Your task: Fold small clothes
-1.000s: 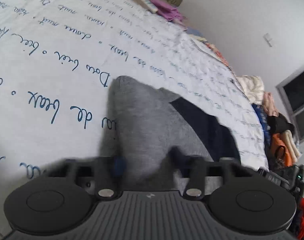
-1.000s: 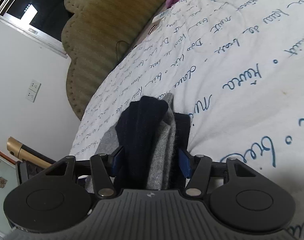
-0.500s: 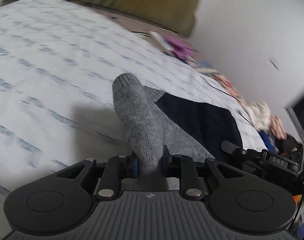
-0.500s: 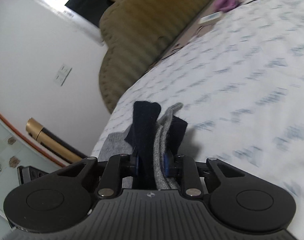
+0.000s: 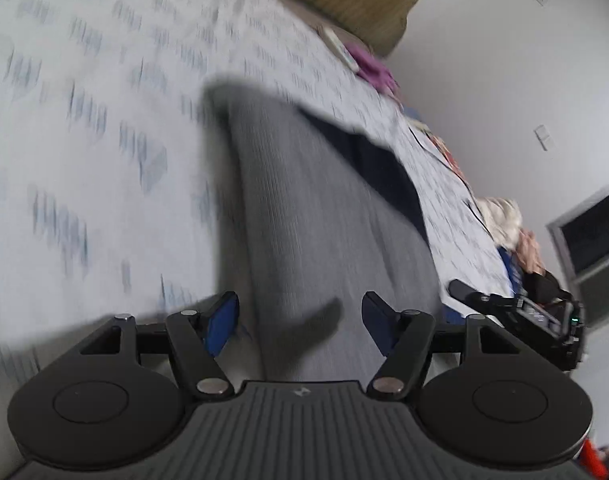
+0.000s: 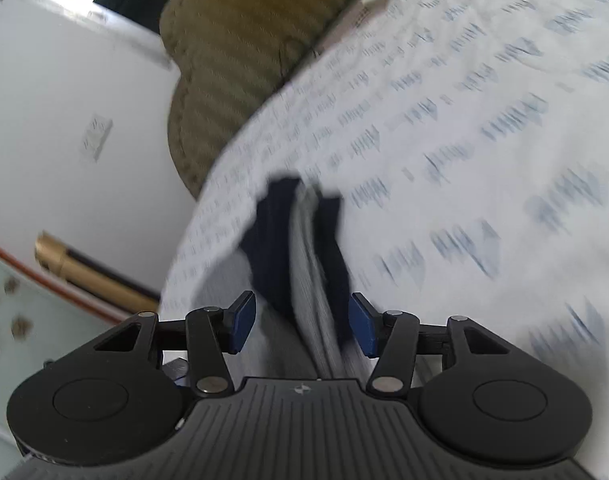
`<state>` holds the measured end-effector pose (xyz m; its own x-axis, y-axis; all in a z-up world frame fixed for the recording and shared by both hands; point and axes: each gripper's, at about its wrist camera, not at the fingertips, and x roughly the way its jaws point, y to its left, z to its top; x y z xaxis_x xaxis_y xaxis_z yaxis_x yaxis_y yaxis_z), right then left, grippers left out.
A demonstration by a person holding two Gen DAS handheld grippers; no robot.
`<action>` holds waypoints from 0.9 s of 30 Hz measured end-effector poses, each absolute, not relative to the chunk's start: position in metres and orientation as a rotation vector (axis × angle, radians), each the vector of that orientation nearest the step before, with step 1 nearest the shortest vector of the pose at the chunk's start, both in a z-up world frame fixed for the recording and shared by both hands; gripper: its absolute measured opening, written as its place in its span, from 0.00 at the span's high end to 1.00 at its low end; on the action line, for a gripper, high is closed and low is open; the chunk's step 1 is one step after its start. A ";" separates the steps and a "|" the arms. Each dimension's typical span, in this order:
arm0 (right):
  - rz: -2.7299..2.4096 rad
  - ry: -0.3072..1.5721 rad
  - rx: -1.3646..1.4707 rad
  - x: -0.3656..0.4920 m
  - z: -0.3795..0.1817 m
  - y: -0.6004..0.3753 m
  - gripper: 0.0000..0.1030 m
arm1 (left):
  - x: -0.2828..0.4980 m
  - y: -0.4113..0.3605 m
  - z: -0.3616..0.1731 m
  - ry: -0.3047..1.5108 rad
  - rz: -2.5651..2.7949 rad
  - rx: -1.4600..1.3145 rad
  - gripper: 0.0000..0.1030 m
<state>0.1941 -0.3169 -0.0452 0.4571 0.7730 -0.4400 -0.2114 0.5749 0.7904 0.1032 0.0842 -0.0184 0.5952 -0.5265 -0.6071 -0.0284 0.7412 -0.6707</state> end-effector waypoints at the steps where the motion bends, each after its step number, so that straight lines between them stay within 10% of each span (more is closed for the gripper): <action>1: 0.681 0.913 0.724 0.185 -0.049 -0.321 0.49 | 0.095 0.078 -0.020 0.892 -0.325 -0.693 0.35; 4: 0.693 0.978 0.713 0.165 -0.063 -0.317 0.50 | 0.092 0.061 -0.023 0.895 -0.337 -0.671 0.38; 8: 0.704 1.011 0.731 0.158 -0.073 -0.303 0.80 | 0.101 0.054 -0.026 0.948 -0.312 -0.640 0.82; 16: 0.815 0.967 0.720 0.139 -0.043 -0.277 0.81 | 0.094 0.098 0.012 0.906 -0.313 -0.574 0.86; 24: 0.769 1.022 0.706 0.121 -0.065 -0.267 0.73 | 0.065 0.117 0.009 0.904 -0.201 -0.500 0.62; 27: 0.703 0.909 0.652 0.113 -0.034 -0.290 0.72 | 0.040 0.116 0.048 0.675 -0.083 -0.376 0.20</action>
<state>0.1132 -0.2902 -0.0337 0.4306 0.7709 -0.4693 -0.2598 0.6038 0.7536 0.0396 0.1156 0.0477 0.7804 -0.1952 -0.5941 -0.0461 0.9295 -0.3660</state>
